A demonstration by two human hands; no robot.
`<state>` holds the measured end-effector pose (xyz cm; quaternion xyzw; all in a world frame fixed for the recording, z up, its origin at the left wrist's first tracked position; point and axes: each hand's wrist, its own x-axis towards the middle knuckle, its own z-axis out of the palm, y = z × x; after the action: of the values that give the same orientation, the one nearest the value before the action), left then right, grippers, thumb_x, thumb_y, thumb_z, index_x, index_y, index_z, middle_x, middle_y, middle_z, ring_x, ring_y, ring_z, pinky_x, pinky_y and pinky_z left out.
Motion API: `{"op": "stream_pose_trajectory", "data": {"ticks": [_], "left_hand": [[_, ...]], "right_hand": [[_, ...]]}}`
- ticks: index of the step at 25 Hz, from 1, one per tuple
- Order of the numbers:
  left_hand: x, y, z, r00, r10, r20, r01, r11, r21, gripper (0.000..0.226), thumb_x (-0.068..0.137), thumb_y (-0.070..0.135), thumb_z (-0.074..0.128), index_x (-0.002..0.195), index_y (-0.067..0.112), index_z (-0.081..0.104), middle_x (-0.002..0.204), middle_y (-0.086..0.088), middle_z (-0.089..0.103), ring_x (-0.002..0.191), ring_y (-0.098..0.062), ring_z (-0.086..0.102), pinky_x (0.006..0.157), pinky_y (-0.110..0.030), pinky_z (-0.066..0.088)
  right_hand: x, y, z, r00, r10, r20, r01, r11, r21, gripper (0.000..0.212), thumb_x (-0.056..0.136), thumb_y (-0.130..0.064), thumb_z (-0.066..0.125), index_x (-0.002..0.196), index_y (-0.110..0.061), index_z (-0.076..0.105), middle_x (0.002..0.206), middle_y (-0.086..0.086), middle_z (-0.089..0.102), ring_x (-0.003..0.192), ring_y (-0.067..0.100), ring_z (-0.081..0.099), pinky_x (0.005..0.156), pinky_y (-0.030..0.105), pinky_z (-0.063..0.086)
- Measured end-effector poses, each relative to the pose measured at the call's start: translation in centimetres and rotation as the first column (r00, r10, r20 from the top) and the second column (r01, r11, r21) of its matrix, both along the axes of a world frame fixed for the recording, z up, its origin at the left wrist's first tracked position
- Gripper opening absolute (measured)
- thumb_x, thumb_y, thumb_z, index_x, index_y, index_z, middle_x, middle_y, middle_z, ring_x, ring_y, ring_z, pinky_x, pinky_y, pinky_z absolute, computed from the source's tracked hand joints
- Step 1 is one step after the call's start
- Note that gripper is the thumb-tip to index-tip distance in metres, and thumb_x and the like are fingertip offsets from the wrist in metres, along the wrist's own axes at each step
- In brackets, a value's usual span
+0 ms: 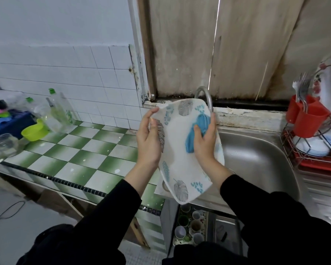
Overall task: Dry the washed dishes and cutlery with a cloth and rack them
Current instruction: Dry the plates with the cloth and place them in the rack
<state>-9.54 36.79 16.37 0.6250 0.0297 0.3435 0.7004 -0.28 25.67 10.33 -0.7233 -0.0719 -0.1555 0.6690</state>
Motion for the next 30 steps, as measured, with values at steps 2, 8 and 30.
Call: {"op": "stream_pose_trajectory", "data": {"ticks": [2,8,30], "left_hand": [[-0.1,-0.9,-0.1,0.999,-0.040,0.015,0.040,0.999,0.032,0.028,0.104,0.008,0.034,0.113,0.020,0.057,0.072,0.007,0.060,0.071,0.002,0.059,0.067,-0.014,0.047],[-0.5,3.0,1.0,0.996,0.072,0.058,-0.064,0.988,-0.138,0.027,0.104,0.010,0.035,0.116,0.018,0.058,0.088,0.007,0.070,0.082,-0.006,0.063,0.077,-0.022,0.050],[1.9,-0.8,0.4,0.987,-0.137,0.080,0.148,0.975,-0.164,0.025,0.103,0.009,0.039,0.114,0.017,0.059,0.078,-0.001,0.065,0.065,-0.006,0.059,0.062,-0.018,0.049]], "right_hand": [[-1.9,2.6,1.9,0.973,0.139,0.186,-0.142,0.990,-0.001,0.056,0.094,-0.023,0.054,0.145,-0.010,0.035,0.145,-0.002,0.037,0.133,0.010,0.038,0.107,0.014,0.033],[-1.0,0.9,-2.0,0.670,0.505,0.544,-0.182,0.823,-0.539,0.046,0.086,-0.024,0.057,0.131,-0.019,0.045,0.148,0.018,0.038,0.141,0.032,0.032,0.117,0.040,0.026],[-1.4,2.4,1.6,0.743,0.460,0.486,-0.333,0.884,-0.328,0.056,0.100,-0.032,0.041,0.151,-0.017,0.024,0.159,0.014,0.017,0.149,0.029,0.012,0.121,0.041,0.012]]}}
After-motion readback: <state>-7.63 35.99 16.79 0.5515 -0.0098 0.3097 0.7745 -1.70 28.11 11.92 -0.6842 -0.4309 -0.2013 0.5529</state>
